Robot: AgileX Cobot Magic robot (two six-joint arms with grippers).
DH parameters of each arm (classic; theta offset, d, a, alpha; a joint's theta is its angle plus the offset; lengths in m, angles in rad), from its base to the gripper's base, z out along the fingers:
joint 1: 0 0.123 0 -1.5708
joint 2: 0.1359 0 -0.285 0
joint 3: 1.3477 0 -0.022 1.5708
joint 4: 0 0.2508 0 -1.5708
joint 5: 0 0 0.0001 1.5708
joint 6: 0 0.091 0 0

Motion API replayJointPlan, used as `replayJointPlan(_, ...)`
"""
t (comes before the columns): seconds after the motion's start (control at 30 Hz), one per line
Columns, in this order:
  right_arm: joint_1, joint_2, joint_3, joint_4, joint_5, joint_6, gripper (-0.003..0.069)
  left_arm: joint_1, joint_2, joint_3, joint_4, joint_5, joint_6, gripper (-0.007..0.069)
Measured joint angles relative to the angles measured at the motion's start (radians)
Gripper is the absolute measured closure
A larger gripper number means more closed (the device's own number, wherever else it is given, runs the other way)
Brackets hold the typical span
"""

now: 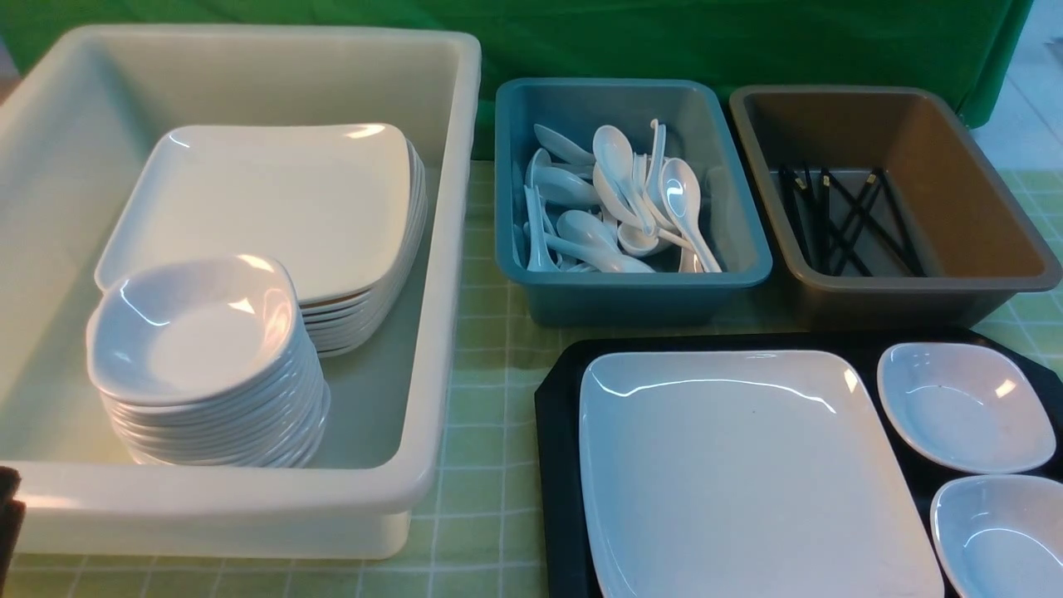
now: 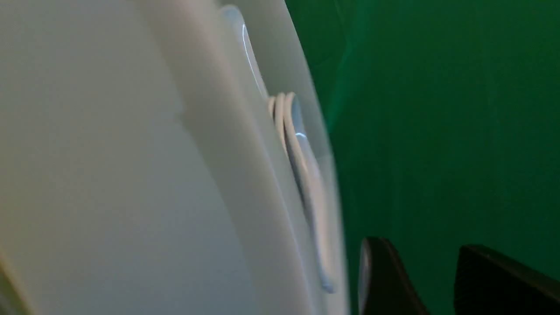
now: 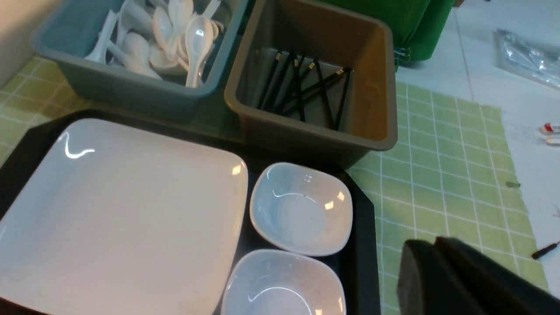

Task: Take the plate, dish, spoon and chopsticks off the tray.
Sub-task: Use the left arm to grab a plate from the dinner plate

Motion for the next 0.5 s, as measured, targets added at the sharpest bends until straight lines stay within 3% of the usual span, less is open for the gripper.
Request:
replayJointPlan(0.23, 0.0, -0.098, 0.093, -0.001, -0.075, 0.0, 0.0628, 0.0, 0.0, 0.0, 0.035, -0.102, -0.086, 0.04)
replayJointPlan(0.37, 0.0, -0.098, 0.107, -0.001, -0.094, 0.0, 0.0624, 0.0, 0.0, 0.0, 0.045, -0.212, -0.2, 0.04)
replayJointPlan(0.5, 0.0, -0.098, 0.107, -0.002, -0.137, -0.006, 0.0616, -0.001, 0.0, -0.031, 0.248, -0.253, -0.364, 0.04)
